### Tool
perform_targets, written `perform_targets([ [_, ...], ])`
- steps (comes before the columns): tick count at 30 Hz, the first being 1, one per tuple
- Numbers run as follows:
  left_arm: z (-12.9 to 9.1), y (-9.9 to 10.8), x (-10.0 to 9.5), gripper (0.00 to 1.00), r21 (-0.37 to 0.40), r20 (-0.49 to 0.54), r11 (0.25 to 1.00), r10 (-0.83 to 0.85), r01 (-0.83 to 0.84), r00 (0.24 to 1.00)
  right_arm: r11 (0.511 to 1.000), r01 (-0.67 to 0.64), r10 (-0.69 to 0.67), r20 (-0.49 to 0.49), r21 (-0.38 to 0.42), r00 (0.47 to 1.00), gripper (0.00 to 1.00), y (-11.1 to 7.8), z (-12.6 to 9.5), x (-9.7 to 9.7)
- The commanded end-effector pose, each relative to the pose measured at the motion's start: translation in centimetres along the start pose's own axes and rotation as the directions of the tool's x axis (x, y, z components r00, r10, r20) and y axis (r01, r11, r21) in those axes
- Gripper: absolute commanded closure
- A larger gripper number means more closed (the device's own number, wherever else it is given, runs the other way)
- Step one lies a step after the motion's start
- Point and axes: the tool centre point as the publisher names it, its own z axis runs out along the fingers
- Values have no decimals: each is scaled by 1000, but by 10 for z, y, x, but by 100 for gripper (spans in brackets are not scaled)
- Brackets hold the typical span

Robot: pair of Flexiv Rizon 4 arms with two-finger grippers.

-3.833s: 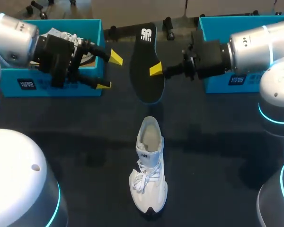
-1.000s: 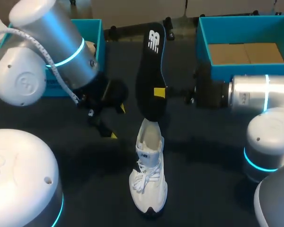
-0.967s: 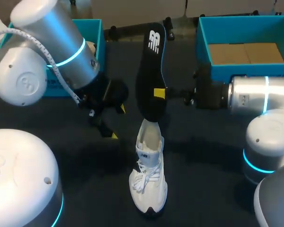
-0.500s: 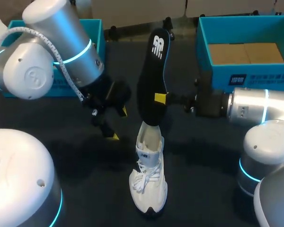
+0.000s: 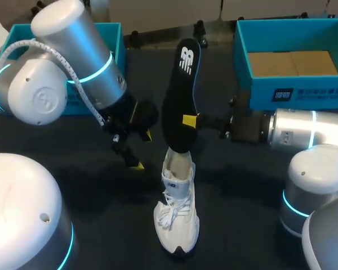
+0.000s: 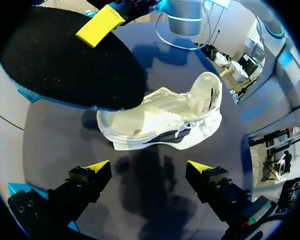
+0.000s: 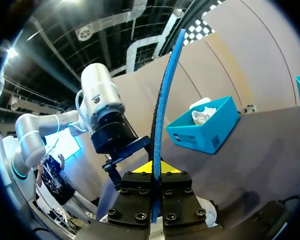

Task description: Take the shoe out of the shoebox, open the shoe tongue, remove and reinsert the insole, then place the shoe into the shoebox

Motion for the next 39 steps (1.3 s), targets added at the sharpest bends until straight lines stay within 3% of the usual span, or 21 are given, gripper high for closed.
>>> perform_targets([
  [1,10,-2,7,0,-12,25,1000,-10,10,1000,1000,8,-8,-7,-12,1000,100,-6,5,-2],
  [12,22,-2,13,0,-26,5,999,-23,23,1000,998,12,-14,-22,-67,1000,100,-21,4,-5],
  [24,22,-2,13,0,-26,5,999,-23,23,1000,998,16,-17,-21,-56,1000,100,-23,7,-7],
  [32,37,-5,5,0,-46,-7,997,-56,56,998,996,11,-17,-62,-93,998,100,-39,8,-20],
  [39,44,-4,3,0,-65,-10,995,-70,70,997,995,31,-38,-74,-95,997,100,-42,8,-21],
])
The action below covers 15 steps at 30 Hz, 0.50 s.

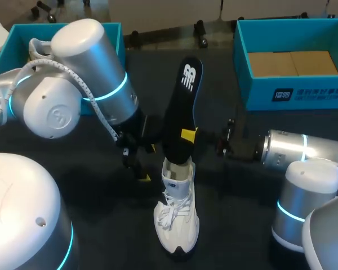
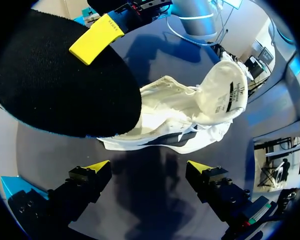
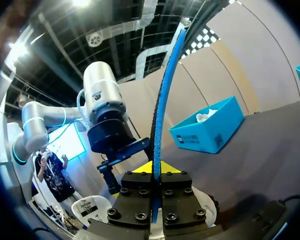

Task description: Take the shoe out of the shoebox, open the shoe tongue, remove and reinsert the insole, then place the shoe into the shoebox

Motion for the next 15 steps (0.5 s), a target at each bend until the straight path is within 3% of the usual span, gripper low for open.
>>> perform_targets([
  [1,7,-4,-4,0,-11,-8,1000,-6,5,1000,1000,2,-2,-1,-1,1000,100,0,0,-2],
  [15,7,-4,-4,0,-11,-8,1000,-6,5,1000,1000,-5,5,-4,-24,1000,100,-3,0,-8],
])
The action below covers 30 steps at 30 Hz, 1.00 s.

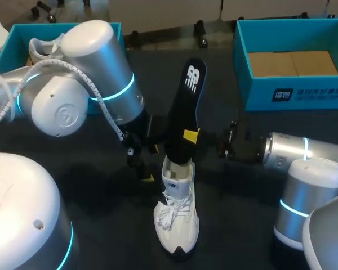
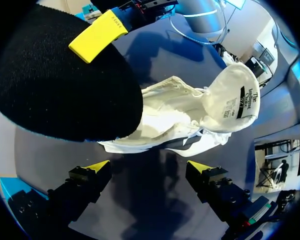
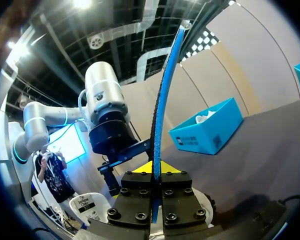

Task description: Take the shoe out of the shoebox, open the shoe tongue, remove and reinsert the insole, then place the shoe into the shoebox

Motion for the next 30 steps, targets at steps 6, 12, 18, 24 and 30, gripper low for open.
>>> perform_targets([
  [6,0,0,0,0,-1,1,1000,0,0,1000,1000,-10,10,-1,-4,1000,100,-3,9,-4],
  [12,0,0,0,0,-1,1,1000,0,0,1000,1000,-3,3,3,-9,1000,100,-2,9,1],
  [18,0,0,0,0,-1,1,1000,0,0,1000,1000,-7,7,8,-13,1000,100,-7,8,3],
  [24,0,0,0,0,-1,1,1000,0,0,1000,1000,-1,1,11,-14,1000,100,-9,3,11],
  [30,0,0,0,0,-1,1,1000,0,0,1000,1000,2,-2,17,-21,1000,100,-14,-1,16],
])
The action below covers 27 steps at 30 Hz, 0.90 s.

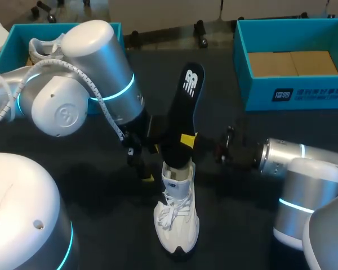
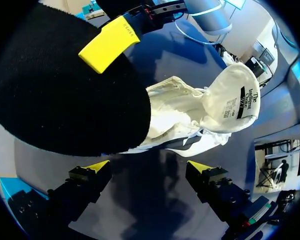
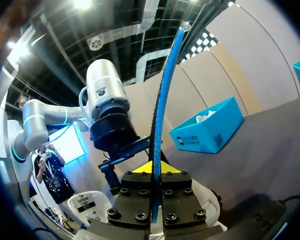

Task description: Take the shoe out of the shoebox, open the shoe tongue, remove and reinsert the insole, then place the shoe into the shoebox

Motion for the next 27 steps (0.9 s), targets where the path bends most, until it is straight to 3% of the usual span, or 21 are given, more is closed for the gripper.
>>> perform_targets([
  [1,0,0,0,0,-1,1,1000,0,0,1000,1000,1,-1,11,-5,1000,100,-4,-5,7],
  [14,0,0,0,0,-1,1,1000,0,0,1000,1000,-3,3,5,-26,1000,100,-12,-12,12],
  [27,0,0,0,0,-1,1,1000,0,0,1000,1000,-16,17,-21,3,1000,100,-7,-3,3],
])
